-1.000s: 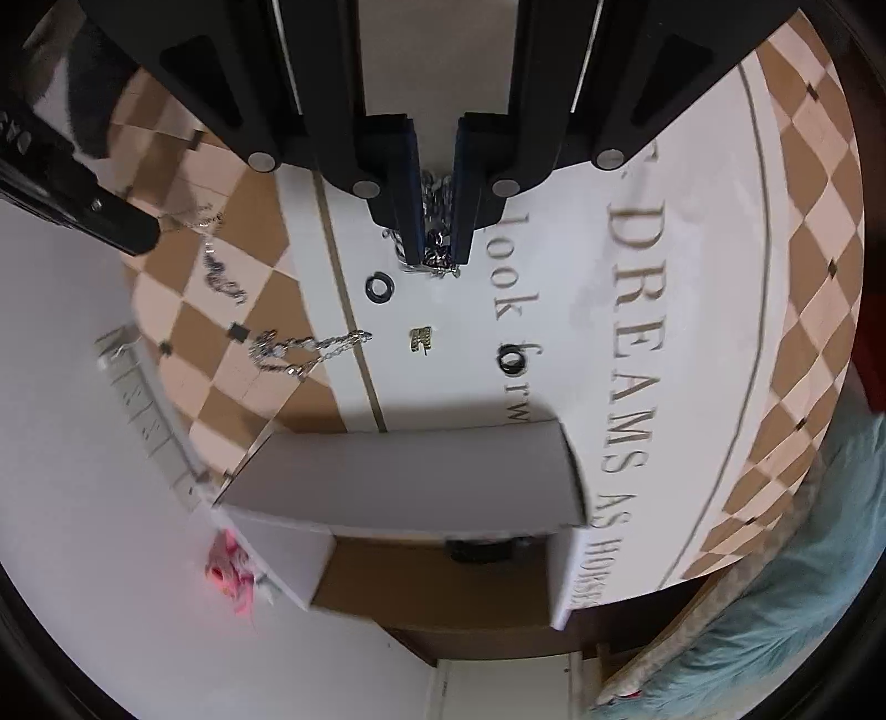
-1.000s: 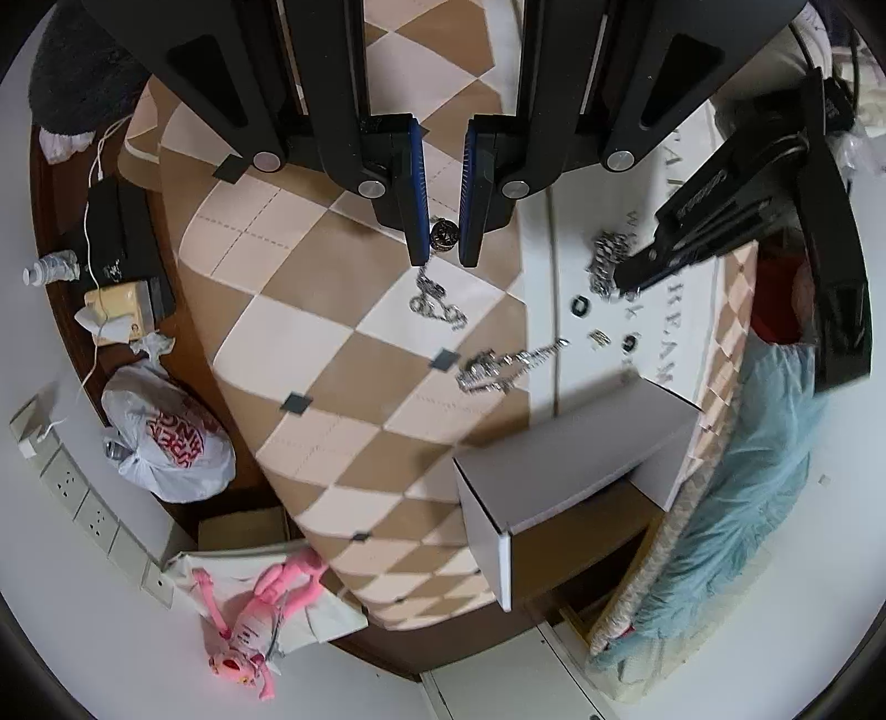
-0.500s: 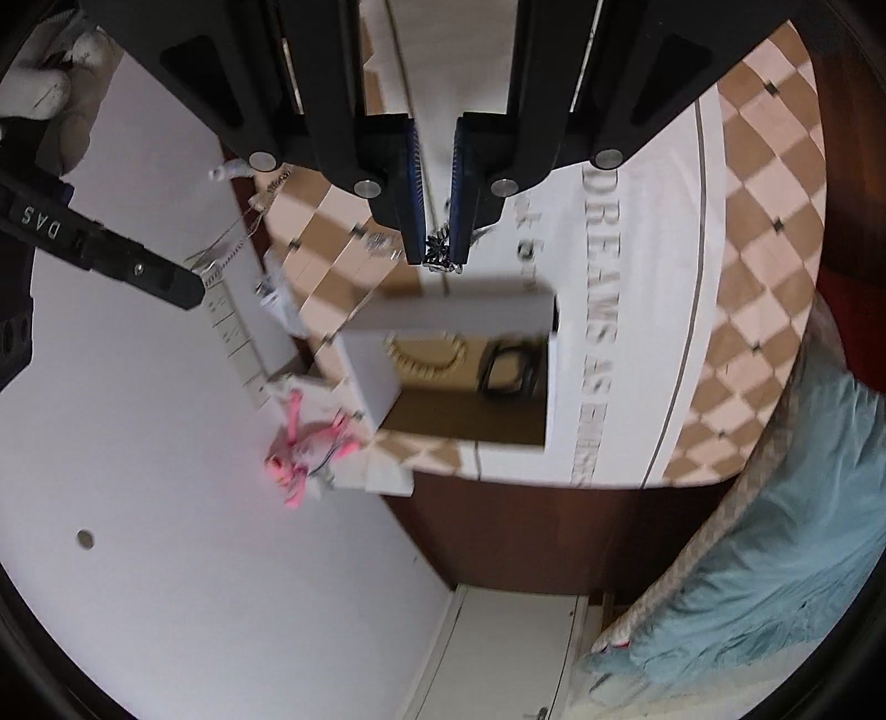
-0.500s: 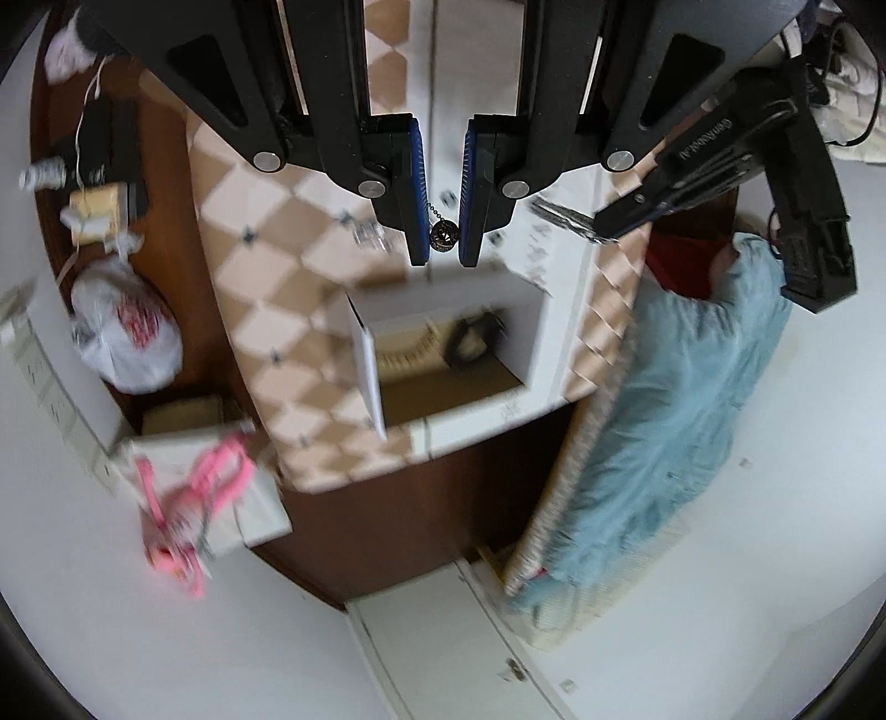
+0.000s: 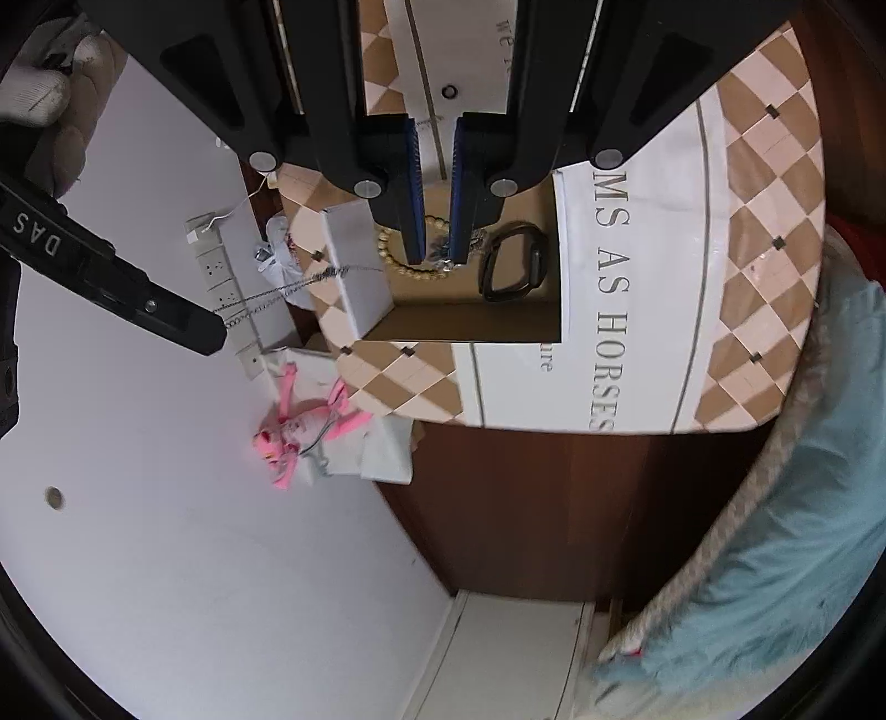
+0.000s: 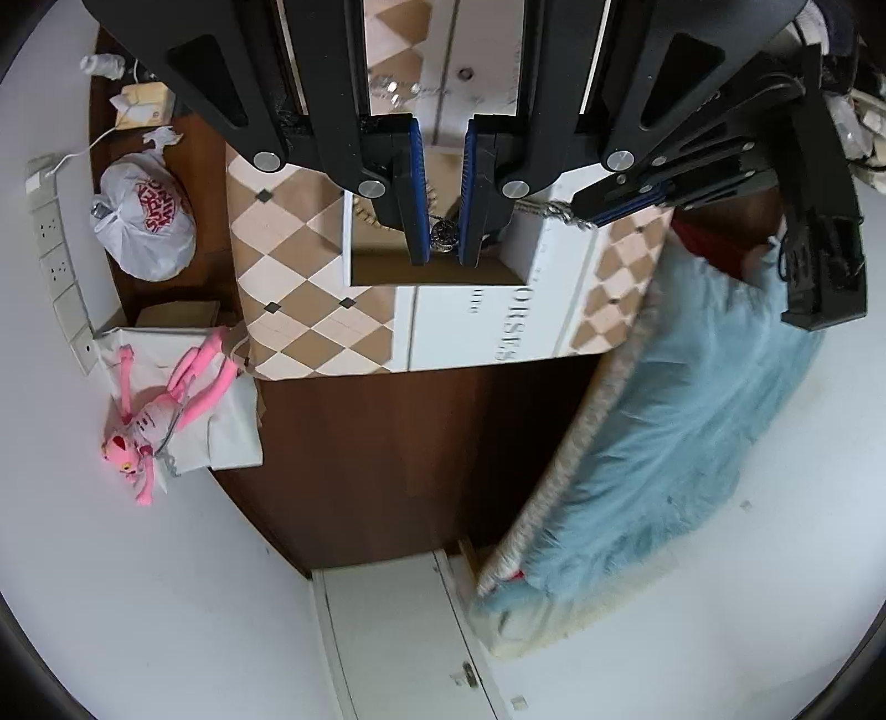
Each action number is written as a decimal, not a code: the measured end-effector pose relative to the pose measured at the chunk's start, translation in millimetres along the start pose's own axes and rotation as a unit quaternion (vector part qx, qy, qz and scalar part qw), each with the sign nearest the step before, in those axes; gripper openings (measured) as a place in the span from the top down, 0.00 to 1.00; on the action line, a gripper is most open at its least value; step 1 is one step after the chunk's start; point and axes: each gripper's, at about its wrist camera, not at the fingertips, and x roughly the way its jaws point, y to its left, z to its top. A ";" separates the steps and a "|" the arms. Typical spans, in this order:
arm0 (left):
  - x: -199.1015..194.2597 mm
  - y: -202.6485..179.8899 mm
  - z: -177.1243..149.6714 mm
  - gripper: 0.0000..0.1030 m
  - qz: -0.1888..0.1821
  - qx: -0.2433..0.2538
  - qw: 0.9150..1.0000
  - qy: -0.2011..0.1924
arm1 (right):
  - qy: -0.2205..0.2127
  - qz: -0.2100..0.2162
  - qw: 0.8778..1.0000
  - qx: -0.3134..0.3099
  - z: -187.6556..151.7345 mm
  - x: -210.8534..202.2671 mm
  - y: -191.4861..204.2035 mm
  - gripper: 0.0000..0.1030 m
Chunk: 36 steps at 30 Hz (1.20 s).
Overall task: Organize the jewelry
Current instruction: 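Lower both items into the white box and open both tools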
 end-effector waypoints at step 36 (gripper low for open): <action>31.1 29.5 -18.3 0.01 0.195 -0.006 0.981 -0.005 | 0.101 -0.164 0.981 -0.036 -41.4 100.6 -20.0 0.03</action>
